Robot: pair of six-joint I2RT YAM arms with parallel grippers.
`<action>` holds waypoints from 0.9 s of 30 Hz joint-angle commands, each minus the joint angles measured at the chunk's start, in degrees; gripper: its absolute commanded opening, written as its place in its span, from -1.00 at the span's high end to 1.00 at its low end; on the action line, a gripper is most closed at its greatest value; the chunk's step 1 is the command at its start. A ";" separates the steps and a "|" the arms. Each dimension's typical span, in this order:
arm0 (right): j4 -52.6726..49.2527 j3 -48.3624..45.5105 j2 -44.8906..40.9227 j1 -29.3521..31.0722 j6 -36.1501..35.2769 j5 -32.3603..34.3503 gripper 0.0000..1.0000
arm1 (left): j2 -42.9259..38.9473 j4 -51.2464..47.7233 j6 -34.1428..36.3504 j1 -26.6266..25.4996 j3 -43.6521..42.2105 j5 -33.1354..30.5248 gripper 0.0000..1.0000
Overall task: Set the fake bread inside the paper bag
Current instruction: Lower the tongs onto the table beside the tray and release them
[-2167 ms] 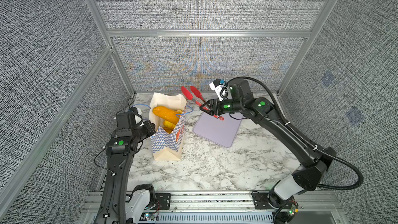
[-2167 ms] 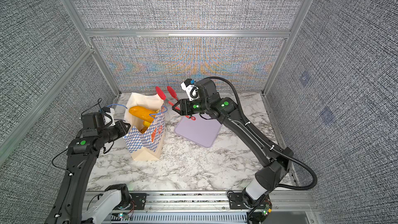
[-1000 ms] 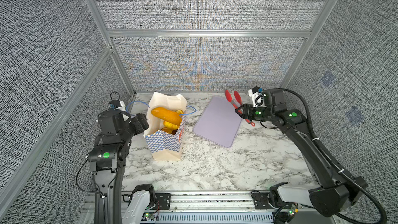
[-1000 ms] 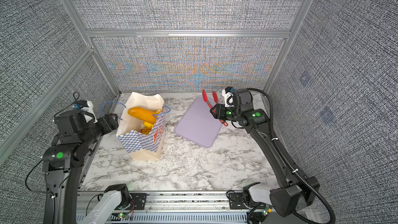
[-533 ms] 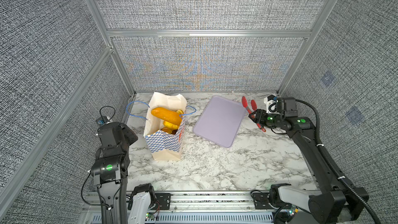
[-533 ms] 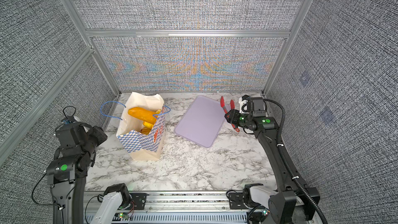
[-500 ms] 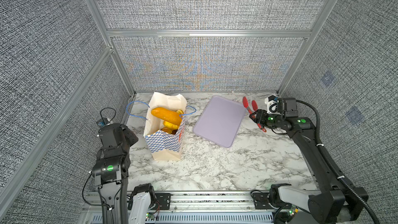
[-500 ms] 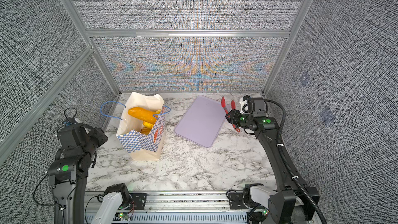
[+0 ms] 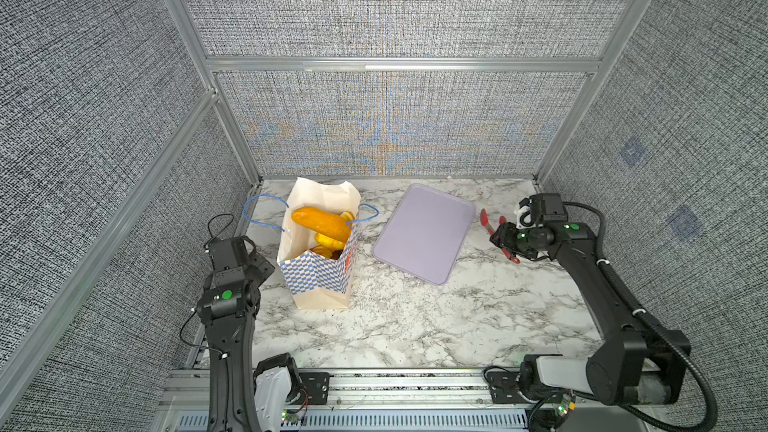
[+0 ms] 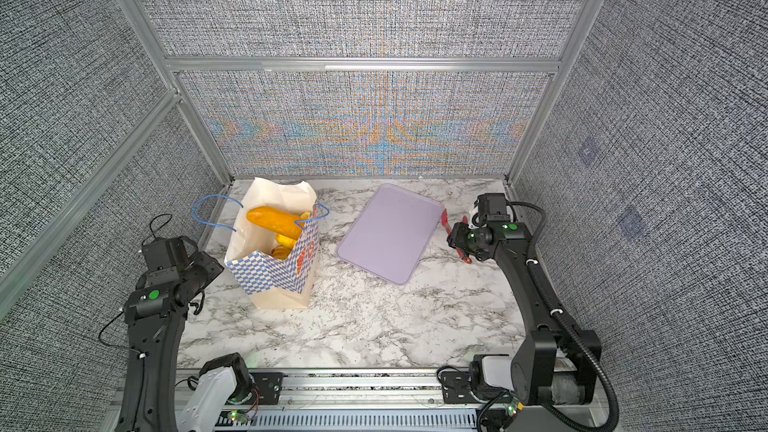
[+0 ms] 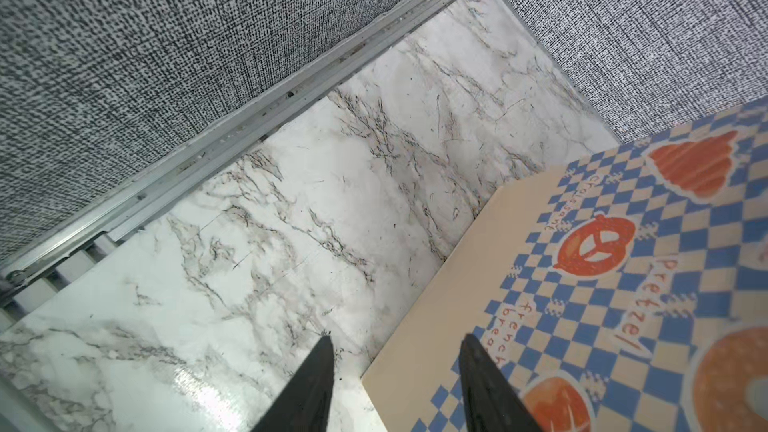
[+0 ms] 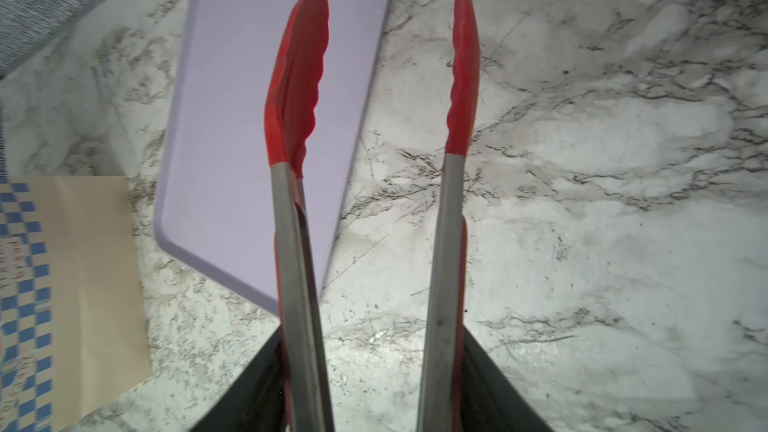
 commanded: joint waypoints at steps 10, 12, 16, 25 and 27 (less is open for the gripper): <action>2.05 -0.94 9.50 0.04 -3.91 8.09 -0.16 | 8.44 10.04 -0.33 10.10 -0.83 9.62 -0.59; 1.93 -0.82 10.97 -0.04 -4.29 8.86 -0.16 | 9.82 11.25 -0.47 10.96 -0.70 10.88 -0.60; 2.44 -1.28 13.62 -0.74 -4.22 8.63 -0.16 | 12.50 12.99 -1.06 12.33 -0.14 13.32 -0.61; 4.11 -3.48 19.89 -1.91 -3.90 5.23 -0.21 | 16.48 17.83 -0.58 13.55 -0.93 16.99 -0.61; 4.41 -3.95 20.84 -2.54 -3.56 4.15 -0.25 | 16.97 18.54 -0.48 13.71 -0.84 17.33 -0.61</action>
